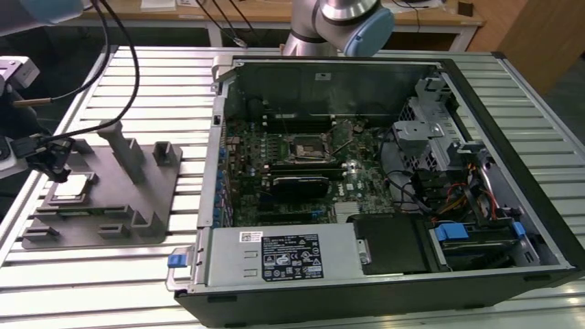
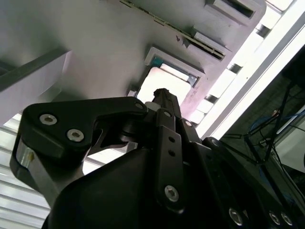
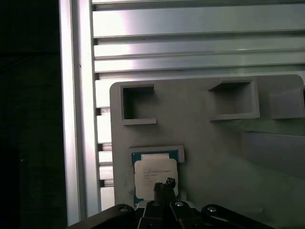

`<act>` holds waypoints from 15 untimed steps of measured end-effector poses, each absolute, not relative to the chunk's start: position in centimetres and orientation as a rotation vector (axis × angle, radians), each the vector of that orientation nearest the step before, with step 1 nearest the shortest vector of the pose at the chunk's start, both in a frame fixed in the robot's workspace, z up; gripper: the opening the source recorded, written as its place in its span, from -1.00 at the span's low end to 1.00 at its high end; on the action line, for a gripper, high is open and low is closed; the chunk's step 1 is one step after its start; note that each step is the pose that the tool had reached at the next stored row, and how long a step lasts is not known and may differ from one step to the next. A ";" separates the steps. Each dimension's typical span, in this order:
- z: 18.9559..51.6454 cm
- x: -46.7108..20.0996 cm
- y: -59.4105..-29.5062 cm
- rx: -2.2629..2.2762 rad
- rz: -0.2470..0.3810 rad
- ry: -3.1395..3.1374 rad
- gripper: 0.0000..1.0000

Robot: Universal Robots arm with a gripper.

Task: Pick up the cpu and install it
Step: 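Pick up the cpu and move it towards the insertion slot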

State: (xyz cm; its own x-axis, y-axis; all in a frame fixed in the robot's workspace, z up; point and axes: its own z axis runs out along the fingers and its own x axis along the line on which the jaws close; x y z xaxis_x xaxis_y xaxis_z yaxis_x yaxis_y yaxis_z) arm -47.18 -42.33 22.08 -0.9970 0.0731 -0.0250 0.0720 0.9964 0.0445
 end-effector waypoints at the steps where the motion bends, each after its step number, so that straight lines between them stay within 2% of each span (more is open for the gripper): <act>1: 21.9 -47.2 -42.3 0.112 0.068 3.112 -0.79; 15: 20.4 -47.2 -42.3 0.108 0.068 3.112 -0.79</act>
